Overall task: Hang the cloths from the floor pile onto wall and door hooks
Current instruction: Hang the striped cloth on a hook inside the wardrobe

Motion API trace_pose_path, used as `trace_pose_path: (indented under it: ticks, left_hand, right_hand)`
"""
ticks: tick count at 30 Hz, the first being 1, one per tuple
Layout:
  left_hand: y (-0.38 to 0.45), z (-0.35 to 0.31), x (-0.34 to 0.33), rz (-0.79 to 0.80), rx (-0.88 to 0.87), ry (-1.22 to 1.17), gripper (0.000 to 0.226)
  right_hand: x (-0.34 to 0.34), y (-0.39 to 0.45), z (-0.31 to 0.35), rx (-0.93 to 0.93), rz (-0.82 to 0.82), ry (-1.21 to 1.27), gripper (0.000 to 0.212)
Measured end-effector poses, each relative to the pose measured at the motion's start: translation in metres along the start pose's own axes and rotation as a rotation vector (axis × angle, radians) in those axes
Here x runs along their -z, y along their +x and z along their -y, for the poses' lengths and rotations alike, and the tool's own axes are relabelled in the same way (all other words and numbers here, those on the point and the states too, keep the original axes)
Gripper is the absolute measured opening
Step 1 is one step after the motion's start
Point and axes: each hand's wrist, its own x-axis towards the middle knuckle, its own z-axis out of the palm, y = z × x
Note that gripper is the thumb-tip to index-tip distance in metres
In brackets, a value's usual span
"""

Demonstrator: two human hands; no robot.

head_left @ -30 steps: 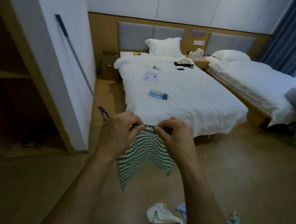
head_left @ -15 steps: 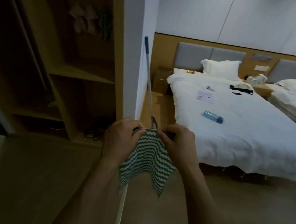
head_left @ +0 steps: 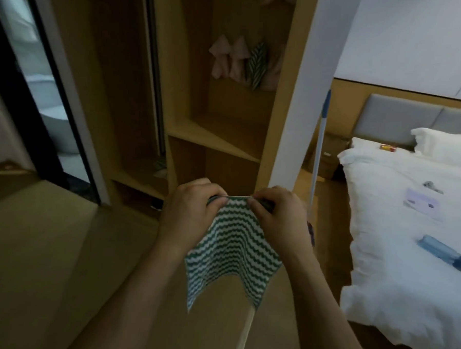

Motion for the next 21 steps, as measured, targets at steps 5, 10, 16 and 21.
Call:
trace_pose_path:
  ticks: [5,10,16,21]
  left_hand:
    - [0.078,0.051,0.011,-0.053,0.011,0.088,0.014]
    - [0.153,0.1,0.014,-0.098,0.035,0.115,0.012]
    - [0.214,0.15,0.013,-0.148,0.045,0.13,0.011]
    - [0.261,0.181,0.005,-0.181,0.017,0.125,0.01]
  right_hand:
    - [-0.045,0.097,0.005,0.07,0.001,0.058,0.01]
    - [-0.076,0.188,0.011,0.171,-0.022,0.079,0.007]
    - [-0.106,0.265,0.017,0.263,-0.017,0.078,0.009]
    - [-0.125,0.318,0.017,0.268,-0.029,0.037,0.01]
